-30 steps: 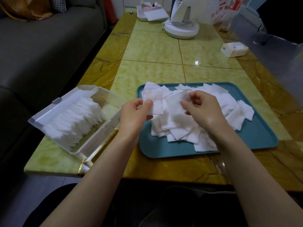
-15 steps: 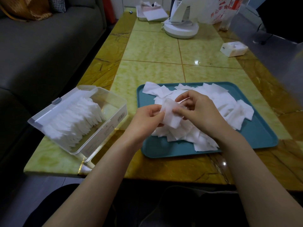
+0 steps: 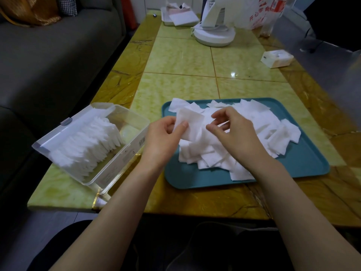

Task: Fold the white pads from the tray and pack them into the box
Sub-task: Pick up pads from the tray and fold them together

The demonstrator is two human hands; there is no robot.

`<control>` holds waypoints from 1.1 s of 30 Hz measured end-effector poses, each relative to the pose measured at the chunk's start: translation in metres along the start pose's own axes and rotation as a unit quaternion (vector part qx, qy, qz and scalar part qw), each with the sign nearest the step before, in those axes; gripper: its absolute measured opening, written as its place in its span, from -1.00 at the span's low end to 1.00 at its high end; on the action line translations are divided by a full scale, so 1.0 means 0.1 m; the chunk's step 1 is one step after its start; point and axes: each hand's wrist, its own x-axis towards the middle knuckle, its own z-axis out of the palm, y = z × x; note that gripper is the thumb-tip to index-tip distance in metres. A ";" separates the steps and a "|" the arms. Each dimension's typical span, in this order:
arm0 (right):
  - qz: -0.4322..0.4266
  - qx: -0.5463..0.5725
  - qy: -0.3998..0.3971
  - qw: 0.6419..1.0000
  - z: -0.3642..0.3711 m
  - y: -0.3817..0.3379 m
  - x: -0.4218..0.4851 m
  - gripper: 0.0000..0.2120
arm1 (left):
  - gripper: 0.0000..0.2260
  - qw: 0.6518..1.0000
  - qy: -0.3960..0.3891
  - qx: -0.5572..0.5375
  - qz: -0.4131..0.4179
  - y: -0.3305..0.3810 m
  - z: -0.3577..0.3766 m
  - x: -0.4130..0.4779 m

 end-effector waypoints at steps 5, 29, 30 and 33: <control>-0.085 -0.186 -0.178 0.963 0.15 0.07 -0.10 -0.44 | -0.87 0.999 0.041 0.014 0.004 -0.04 -0.06 0.06; -0.048 -0.169 -0.007 0.984 -0.03 0.07 0.01 -0.72 | -0.85 0.999 0.034 0.034 -0.020 0.01 -0.04 0.02; -0.057 -0.137 -0.006 0.989 -0.02 0.04 -0.01 -0.78 | -0.85 0.998 0.039 0.034 -0.022 0.01 -0.04 0.02; -0.038 -0.102 -0.053 0.993 -0.01 -0.02 -0.06 -0.74 | -0.84 0.998 0.051 0.031 -0.027 0.01 -0.04 0.03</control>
